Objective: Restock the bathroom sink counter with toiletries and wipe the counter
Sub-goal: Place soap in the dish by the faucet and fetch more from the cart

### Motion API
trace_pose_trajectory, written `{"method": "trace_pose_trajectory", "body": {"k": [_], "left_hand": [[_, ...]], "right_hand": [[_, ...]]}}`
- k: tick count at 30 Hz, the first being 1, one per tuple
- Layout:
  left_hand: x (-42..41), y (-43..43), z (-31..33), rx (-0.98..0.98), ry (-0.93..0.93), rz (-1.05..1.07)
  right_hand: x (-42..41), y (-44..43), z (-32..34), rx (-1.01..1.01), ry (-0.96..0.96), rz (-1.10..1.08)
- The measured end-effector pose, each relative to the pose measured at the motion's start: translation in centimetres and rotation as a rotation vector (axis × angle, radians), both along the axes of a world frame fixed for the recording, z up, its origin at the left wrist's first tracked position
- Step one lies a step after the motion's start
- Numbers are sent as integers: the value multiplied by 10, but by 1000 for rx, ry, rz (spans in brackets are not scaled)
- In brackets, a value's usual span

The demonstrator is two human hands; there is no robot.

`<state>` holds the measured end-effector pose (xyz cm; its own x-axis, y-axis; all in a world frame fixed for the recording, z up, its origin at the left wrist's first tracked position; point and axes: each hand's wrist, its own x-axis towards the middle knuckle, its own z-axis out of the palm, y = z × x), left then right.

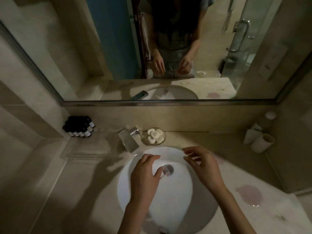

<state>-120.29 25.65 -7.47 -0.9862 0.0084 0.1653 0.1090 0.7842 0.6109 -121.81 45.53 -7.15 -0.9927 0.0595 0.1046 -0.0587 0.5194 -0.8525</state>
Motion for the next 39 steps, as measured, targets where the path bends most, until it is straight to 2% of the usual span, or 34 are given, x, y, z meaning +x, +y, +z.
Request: {"method": "trace_pose_trajectory", "body": {"k": [9, 17, 21, 26, 31, 39], "left_hand": [[59, 7, 13, -23, -46, 137], [139, -15, 9, 10, -82, 494], [182, -37, 16, 17, -113, 675], [255, -63, 24, 4, -120, 926], [376, -73, 29, 16, -73, 1223], [597, -39, 28, -38, -3, 1711]], "right_hand": [[41, -8, 5, -16, 4, 180], [52, -56, -2, -29, -8, 508], [75, -101, 1, -10, -42, 709], [117, -161, 1, -17, 8, 983], [202, -226, 10, -88, -21, 1236], [425, -288, 13, -22, -2, 1794]]}}
